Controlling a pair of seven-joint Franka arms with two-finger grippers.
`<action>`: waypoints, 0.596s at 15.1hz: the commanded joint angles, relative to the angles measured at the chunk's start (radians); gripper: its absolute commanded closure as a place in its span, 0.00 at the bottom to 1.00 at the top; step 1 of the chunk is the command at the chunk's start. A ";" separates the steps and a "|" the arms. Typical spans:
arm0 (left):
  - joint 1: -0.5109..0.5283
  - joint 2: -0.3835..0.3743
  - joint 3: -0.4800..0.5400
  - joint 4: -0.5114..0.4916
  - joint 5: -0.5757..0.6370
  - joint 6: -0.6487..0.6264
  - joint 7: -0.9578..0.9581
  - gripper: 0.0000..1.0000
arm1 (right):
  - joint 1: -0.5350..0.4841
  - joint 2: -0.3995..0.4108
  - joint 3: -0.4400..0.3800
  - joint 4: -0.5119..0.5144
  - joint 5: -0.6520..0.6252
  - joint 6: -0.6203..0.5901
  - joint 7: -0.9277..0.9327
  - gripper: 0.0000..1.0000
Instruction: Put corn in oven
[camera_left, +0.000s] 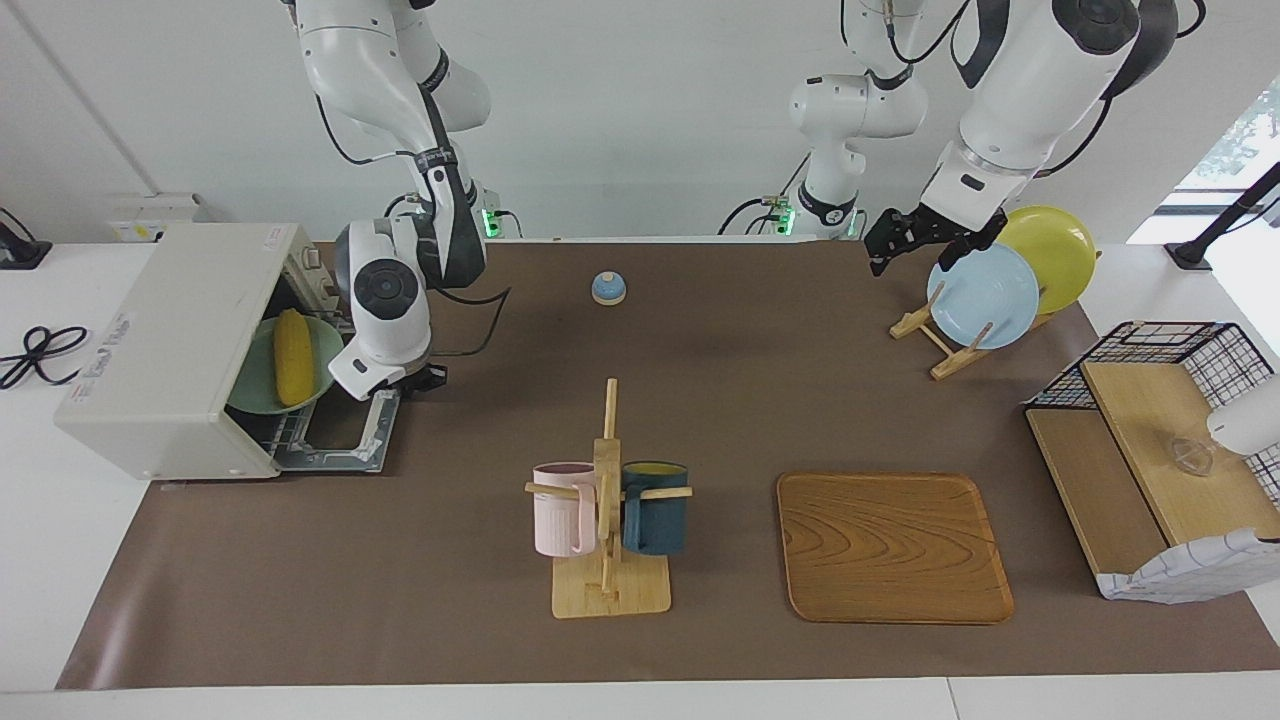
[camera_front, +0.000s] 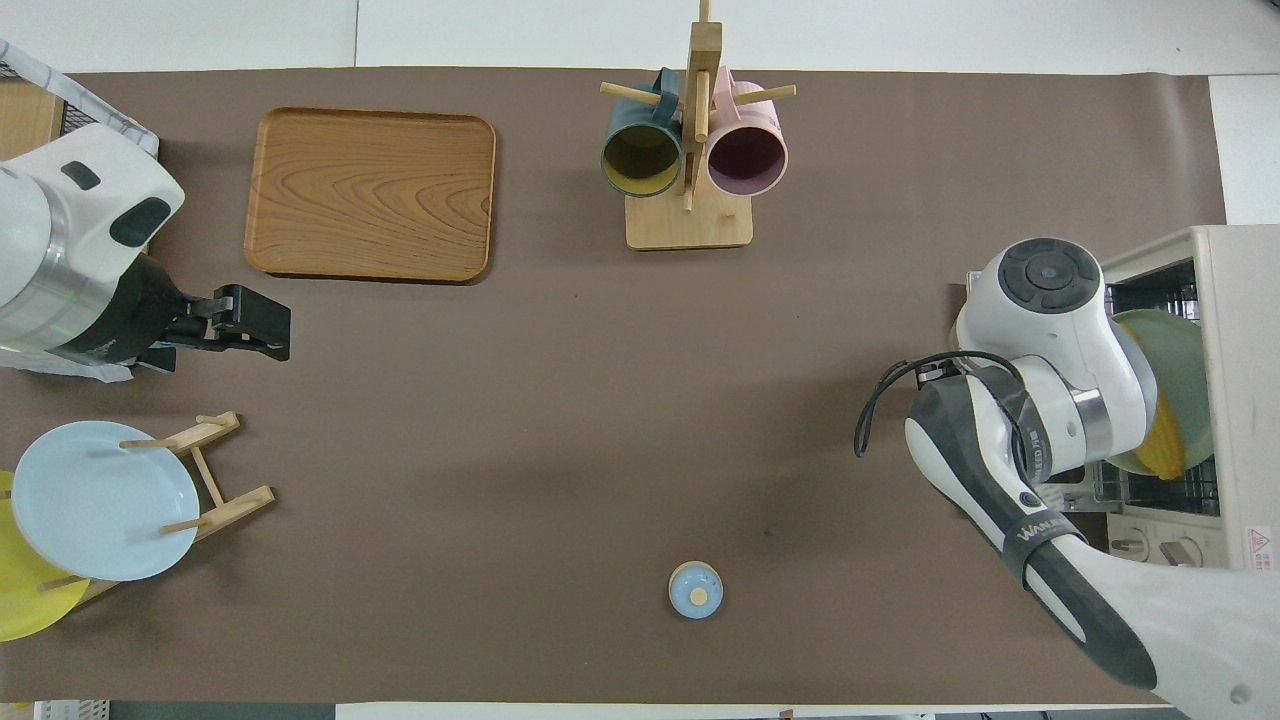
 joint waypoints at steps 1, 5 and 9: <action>0.006 -0.007 0.001 0.002 -0.010 0.004 0.005 0.00 | -0.027 -0.034 -0.007 0.080 -0.052 -0.143 -0.028 1.00; 0.004 -0.007 0.001 0.002 -0.010 0.004 0.004 0.00 | -0.093 -0.100 -0.014 0.092 -0.051 -0.194 -0.141 1.00; 0.004 -0.007 0.001 0.004 -0.010 0.004 0.004 0.00 | -0.161 -0.160 -0.019 0.098 -0.050 -0.253 -0.235 1.00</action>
